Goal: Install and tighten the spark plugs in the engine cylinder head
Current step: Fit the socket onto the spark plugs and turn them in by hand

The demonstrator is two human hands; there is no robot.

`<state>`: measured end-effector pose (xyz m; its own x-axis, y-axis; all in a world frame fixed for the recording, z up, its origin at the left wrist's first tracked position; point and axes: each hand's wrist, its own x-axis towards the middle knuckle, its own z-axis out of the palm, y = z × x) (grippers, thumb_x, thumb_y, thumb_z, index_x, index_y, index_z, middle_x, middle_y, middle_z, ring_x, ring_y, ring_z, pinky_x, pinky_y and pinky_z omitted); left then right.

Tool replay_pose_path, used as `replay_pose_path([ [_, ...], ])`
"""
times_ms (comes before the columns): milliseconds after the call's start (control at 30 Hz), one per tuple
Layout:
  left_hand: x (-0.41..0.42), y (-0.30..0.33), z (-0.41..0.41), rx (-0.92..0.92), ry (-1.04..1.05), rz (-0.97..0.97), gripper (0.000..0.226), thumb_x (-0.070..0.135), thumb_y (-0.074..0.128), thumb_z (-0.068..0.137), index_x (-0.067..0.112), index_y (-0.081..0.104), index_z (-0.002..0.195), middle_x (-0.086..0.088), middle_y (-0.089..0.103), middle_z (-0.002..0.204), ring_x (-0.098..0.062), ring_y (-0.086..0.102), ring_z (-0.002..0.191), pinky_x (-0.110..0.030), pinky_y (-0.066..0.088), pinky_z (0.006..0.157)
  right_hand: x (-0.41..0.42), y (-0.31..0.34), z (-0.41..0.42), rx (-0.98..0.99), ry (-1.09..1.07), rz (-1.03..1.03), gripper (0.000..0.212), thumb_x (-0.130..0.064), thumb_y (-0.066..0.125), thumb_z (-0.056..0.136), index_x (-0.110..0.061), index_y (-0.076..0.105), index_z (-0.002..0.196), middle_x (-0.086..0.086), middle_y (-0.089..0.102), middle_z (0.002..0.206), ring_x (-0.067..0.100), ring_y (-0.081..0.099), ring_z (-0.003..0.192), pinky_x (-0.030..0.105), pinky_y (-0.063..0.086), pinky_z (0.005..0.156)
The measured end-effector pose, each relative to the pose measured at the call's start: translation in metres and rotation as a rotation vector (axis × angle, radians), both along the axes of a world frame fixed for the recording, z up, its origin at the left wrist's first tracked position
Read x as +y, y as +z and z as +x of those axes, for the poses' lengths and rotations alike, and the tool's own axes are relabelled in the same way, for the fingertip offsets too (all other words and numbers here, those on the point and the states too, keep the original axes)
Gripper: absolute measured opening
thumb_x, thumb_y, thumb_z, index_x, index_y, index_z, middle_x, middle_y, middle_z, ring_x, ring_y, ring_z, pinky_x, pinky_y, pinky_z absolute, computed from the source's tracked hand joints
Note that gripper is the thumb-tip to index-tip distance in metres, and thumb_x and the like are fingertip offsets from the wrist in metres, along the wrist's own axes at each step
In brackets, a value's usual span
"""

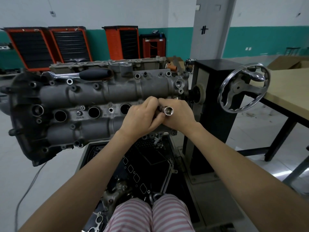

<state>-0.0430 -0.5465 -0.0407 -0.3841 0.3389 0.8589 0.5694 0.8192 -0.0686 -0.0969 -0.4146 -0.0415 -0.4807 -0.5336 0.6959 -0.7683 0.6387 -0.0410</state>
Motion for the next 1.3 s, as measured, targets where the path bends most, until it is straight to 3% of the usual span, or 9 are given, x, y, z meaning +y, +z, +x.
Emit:
replay_pose_path([
  [133,0.0003,-0.0015,-0.0037,-0.009,0.102,0.036,0.034,0.033,0.053,0.078,0.001,0.047,0.067,-0.008,0.048,0.057,-0.026,0.045,0.040,-0.020,0.025,0.043,0.0002,0.0018,0.0002,-0.054,-0.012,0.025,0.014,-0.019,0.056,0.081,-0.007,0.061,0.076,0.007,0.064,0.072,0.030,0.059,0.069,0.040,0.044,0.056],
  [267,-0.0022,-0.0031,-0.0086,0.057,0.134,0.023,0.035,0.030,0.057,0.079,0.003,0.048,0.058,-0.008,0.050,0.049,-0.028,0.047,0.038,-0.021,0.027,0.042,-0.0002,-0.0001,-0.0001,-0.073,0.003,-0.060,0.018,-0.020,0.051,0.077,-0.009,0.060,0.067,0.005,0.063,0.066,0.028,0.059,0.065,0.033,0.039,0.054],
  [433,-0.0011,-0.0022,-0.0041,0.025,0.065,0.043,0.030,0.025,0.050,0.081,0.001,0.046,0.063,-0.010,0.048,0.051,-0.031,0.045,0.036,-0.021,0.025,0.043,-0.0010,-0.0010,-0.0048,-0.069,-0.050,-0.014,0.015,-0.022,0.059,0.078,-0.010,0.053,0.071,0.007,0.061,0.064,0.030,0.057,0.062,0.029,0.032,0.051],
  [567,0.0010,0.0004,-0.0008,0.004,-0.024,0.025,0.021,0.026,0.045,0.076,0.012,0.030,0.078,-0.015,0.047,0.056,-0.032,0.044,0.035,-0.023,0.029,0.037,-0.0001,0.0014,-0.0035,-0.081,-0.016,0.036,0.022,-0.025,0.059,0.077,-0.014,0.041,0.074,0.004,0.055,0.061,0.029,0.053,0.056,0.028,0.027,0.050],
  [700,0.0011,0.0010,-0.0003,-0.035,0.000,0.049,0.020,0.025,0.046,0.077,0.012,0.031,0.080,-0.014,0.050,0.058,-0.031,0.045,0.037,-0.024,0.032,0.037,0.0010,0.0017,-0.0003,-0.076,-0.019,0.068,0.014,-0.022,0.054,0.082,-0.008,0.056,0.084,0.006,0.062,0.073,0.028,0.058,0.068,0.039,0.044,0.056],
  [867,0.0005,-0.0003,-0.0030,-0.002,0.067,0.011,0.029,0.025,0.051,0.076,-0.001,0.048,0.063,-0.009,0.049,0.055,-0.026,0.045,0.038,-0.019,0.025,0.043,0.0029,0.0033,0.0004,-0.131,0.021,0.025,0.019,-0.020,0.052,0.084,-0.007,0.065,0.086,0.007,0.066,0.082,0.028,0.060,0.078,0.044,0.045,0.067],
  [1033,-0.0010,-0.0044,-0.0075,0.000,0.110,0.015,0.029,0.023,0.052,0.081,0.001,0.049,0.062,-0.009,0.051,0.054,-0.029,0.047,0.038,-0.021,0.026,0.043,0.0006,0.0014,-0.0014,-0.090,-0.033,0.028,0.014,-0.020,0.054,0.082,-0.007,0.055,0.079,0.008,0.062,0.072,0.029,0.058,0.068,0.040,0.044,0.058],
  [1167,0.0000,-0.0052,-0.0100,0.011,0.135,0.092,0.035,0.027,0.053,0.082,0.004,0.046,0.056,-0.008,0.047,0.048,-0.027,0.043,0.037,-0.022,0.027,0.042,0.0009,0.0008,-0.0009,-0.077,-0.010,-0.035,0.018,-0.017,0.060,0.076,-0.012,0.044,0.070,0.009,0.058,0.062,0.033,0.055,0.057,0.030,0.030,0.049],
  [1300,-0.0008,-0.0044,-0.0078,0.017,0.079,0.117,0.032,0.026,0.055,0.079,0.006,0.044,0.058,-0.003,0.044,0.049,-0.018,0.035,0.040,-0.020,0.024,0.044,0.0010,0.0005,0.0003,-0.031,-0.004,0.013,0.013,-0.018,0.058,0.079,-0.006,0.058,0.076,0.007,0.062,0.066,0.030,0.058,0.062,0.035,0.040,0.049],
])
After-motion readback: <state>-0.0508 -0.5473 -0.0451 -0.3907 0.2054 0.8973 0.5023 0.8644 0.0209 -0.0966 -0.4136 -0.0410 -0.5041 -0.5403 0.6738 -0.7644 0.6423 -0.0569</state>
